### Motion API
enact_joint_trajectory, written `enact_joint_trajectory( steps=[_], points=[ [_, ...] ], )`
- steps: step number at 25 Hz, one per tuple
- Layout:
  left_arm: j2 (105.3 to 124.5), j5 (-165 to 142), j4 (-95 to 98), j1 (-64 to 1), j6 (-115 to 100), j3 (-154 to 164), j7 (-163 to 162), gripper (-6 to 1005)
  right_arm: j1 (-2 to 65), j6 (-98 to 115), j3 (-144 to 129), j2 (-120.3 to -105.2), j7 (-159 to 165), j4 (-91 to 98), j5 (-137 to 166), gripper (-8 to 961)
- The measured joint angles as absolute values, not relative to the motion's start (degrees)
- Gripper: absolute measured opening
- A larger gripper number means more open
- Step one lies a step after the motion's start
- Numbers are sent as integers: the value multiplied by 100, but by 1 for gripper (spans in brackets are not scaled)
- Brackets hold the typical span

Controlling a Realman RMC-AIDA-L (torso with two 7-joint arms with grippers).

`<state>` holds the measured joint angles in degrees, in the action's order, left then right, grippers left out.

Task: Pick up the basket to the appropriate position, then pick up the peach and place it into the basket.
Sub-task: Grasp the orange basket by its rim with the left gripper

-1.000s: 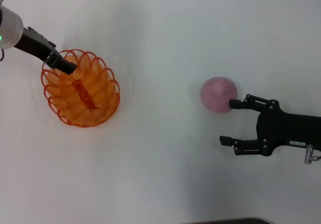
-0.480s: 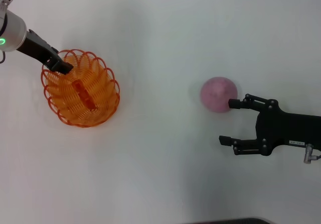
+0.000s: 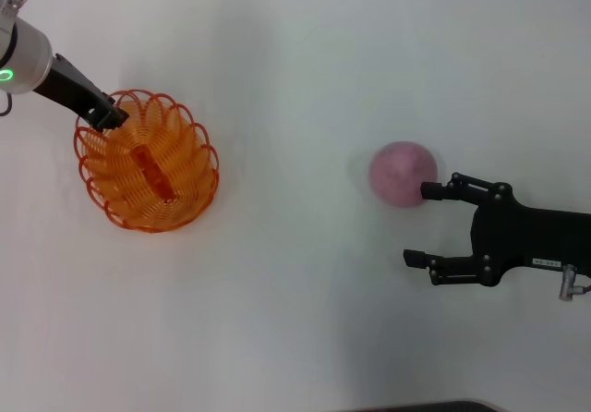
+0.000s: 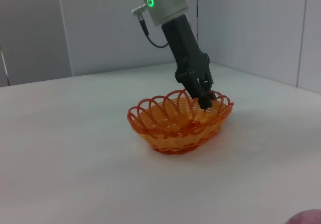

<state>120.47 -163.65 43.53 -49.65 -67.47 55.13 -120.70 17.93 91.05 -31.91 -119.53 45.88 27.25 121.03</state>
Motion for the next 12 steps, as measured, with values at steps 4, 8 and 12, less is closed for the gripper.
enact_joint_trajectory(
  steps=[4,8,12],
  points=[
    [12034,-16365,4420,-4966,-6856,5519,-12102,214,1797,9101,-3190,-11953,4588,2725,12103,946],
    [12010,-16365,4504,-4990,-7031,5493,-12186,183,1802,9100,-3190,-11953,4588,2725,12103,946],
    [11951,-16365,4512,-5091,-7307,5435,-12363,167,1802,9097,-3191,-11953,4588,2725,12103,946]
  ],
)
